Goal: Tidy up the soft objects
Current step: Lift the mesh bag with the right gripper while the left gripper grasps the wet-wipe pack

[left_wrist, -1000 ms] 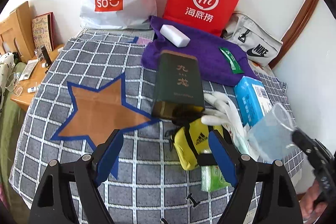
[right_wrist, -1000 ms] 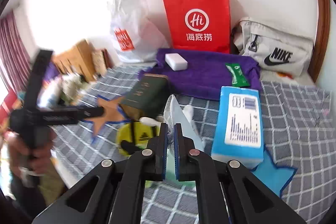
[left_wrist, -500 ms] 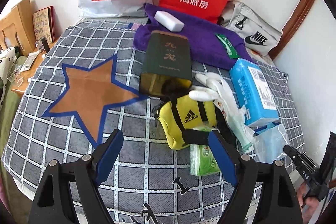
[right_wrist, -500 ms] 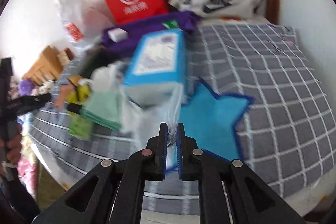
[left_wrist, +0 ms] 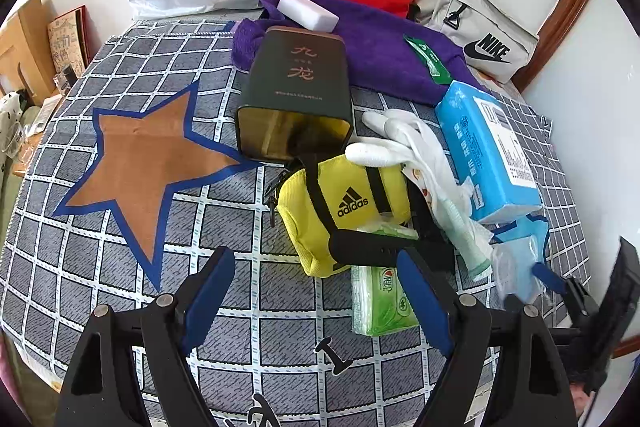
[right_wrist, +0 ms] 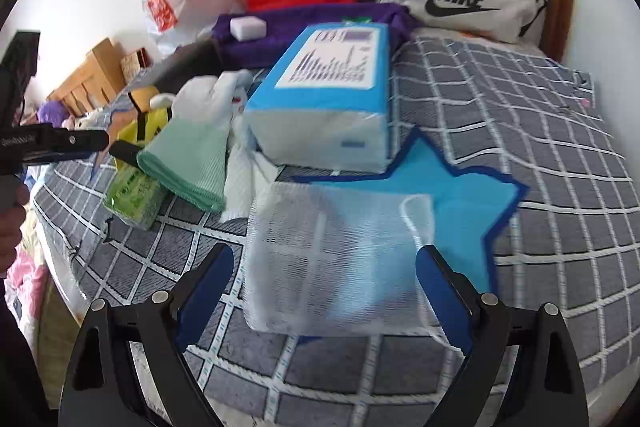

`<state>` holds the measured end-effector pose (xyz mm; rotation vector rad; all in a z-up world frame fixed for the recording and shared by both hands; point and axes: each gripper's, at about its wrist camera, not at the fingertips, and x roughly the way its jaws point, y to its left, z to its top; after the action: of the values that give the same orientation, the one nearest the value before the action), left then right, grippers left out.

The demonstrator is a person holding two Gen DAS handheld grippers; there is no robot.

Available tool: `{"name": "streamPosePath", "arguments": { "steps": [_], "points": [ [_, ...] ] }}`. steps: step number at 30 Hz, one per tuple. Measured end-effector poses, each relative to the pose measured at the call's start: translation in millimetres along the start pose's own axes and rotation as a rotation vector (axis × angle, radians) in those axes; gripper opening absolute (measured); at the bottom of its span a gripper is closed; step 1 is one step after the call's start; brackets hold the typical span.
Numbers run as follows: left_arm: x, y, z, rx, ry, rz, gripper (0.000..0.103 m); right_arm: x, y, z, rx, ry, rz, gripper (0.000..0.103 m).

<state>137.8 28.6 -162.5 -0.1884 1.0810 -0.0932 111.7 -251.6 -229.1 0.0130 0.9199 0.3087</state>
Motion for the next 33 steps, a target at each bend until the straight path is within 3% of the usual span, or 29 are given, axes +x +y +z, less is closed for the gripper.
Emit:
{"name": "streamPosePath", "arguments": {
  "steps": [4, 7, 9, 15, 20, 22, 25, 28, 29, 30, 33],
  "points": [
    [3.5, 3.4, -3.0, 0.012, 0.002, 0.0, 0.082, 14.1, 13.9, -5.1, -0.066, -0.002, -0.103, 0.094],
    [6.2, 1.7, -7.5, 0.041, 0.009, -0.005, 0.082, 14.8, 11.1, -4.5, -0.043, -0.011, -0.098, 0.094],
    [7.2, -1.8, -10.6, 0.057, 0.011, -0.009, 0.082, 12.8, 7.2, -4.4, -0.03, -0.019, -0.11, 0.089],
    [11.0, -26.4, -21.3, 0.122, 0.034, -0.035, 0.082, 5.8, 1.8, -6.7, -0.028, -0.044, -0.135, 0.067],
    [27.7, -47.7, -28.6, 0.129, 0.073, -0.025, 0.082, 1.9, 1.1, -5.7, -0.025, -0.046, -0.126, 0.029],
    [33.0, -52.3, -31.1, 0.131, 0.086, -0.033, 0.082, 0.9, -0.7, -6.3, -0.021, -0.046, -0.125, 0.02],
    [42.3, -61.0, -33.2, 0.155, 0.09, 0.009, 0.082, 0.4, -2.6, -7.1, -0.018, -0.05, -0.12, 0.015],
    [44.9, -63.7, -34.4, 0.171, 0.068, 0.062, 0.07, 0.4, -0.4, -6.8, -0.03, -0.047, -0.126, 0.015],
    [42.7, -62.6, -33.6, 0.17, 0.066, 0.064, 0.055, 0.3, 0.6, -6.8, -0.033, -0.043, -0.128, 0.015],
    [39.9, -59.1, -32.1, 0.161, 0.074, 0.048, 0.049, -0.4, 1.2, -6.6, -0.033, -0.036, -0.127, 0.015],
    [27.8, -44.2, -27.9, 0.121, 0.066, 0.043, 0.047, -2.6, 0.9, -6.9, -0.026, -0.023, -0.12, 0.014]
  ]
}}
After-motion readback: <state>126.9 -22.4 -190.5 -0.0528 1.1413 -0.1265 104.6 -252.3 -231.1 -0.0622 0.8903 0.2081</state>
